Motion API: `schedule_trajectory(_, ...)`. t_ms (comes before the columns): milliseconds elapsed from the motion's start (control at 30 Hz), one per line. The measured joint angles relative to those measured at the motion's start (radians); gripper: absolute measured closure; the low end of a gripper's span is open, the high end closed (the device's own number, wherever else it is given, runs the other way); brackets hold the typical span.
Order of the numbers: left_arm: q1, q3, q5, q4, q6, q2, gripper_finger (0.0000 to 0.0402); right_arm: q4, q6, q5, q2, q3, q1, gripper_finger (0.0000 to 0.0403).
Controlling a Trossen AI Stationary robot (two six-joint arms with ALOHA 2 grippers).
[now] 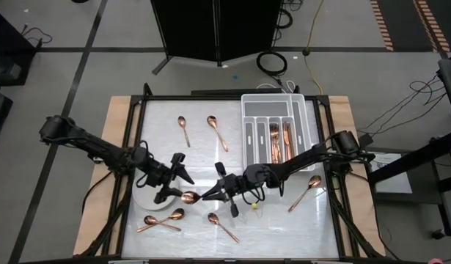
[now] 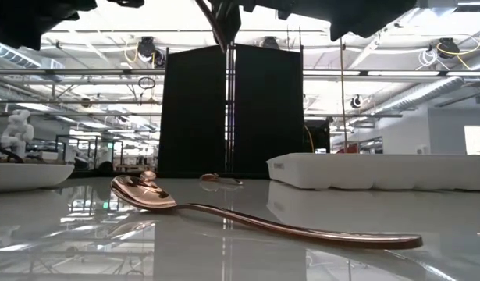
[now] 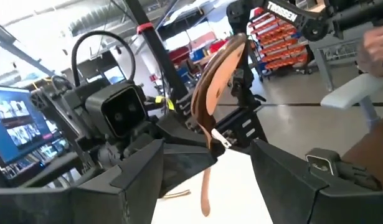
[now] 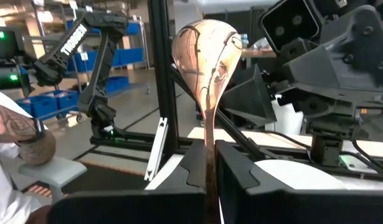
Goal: Sort silverware
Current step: Put the bronze spoon into the silverware tray
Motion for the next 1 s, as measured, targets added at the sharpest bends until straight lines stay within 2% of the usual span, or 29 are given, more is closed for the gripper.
schedule_trajectory(200,-0.005,0.0,0.005,0.086,0.05,0.043,0.016,0.127,0.044,-0.007,0.067,0.0,-0.012,0.0403)
schedule_trajectory(300,-0.024,0.0,0.016,0.097,0.102,0.05,0.016,0.12,0.075,-0.022,0.07,0.0,-0.028,0.0403)
schedule_trajectory(633,-0.035,0.014,0.019,0.103,0.134,0.05,0.0168,0.116,0.08,-0.023,0.068,0.001,-0.035,0.0403)
schedule_trajectory(767,-0.035,0.016,0.019,0.104,0.136,0.05,0.0206,0.12,0.08,-0.022,0.068,0.001,-0.034,0.0403)
schedule_trajectory(1000,-0.035,0.016,-0.021,0.106,0.137,0.05,0.0301,0.119,0.08,-0.023,0.068,0.001,-0.034,0.0403)
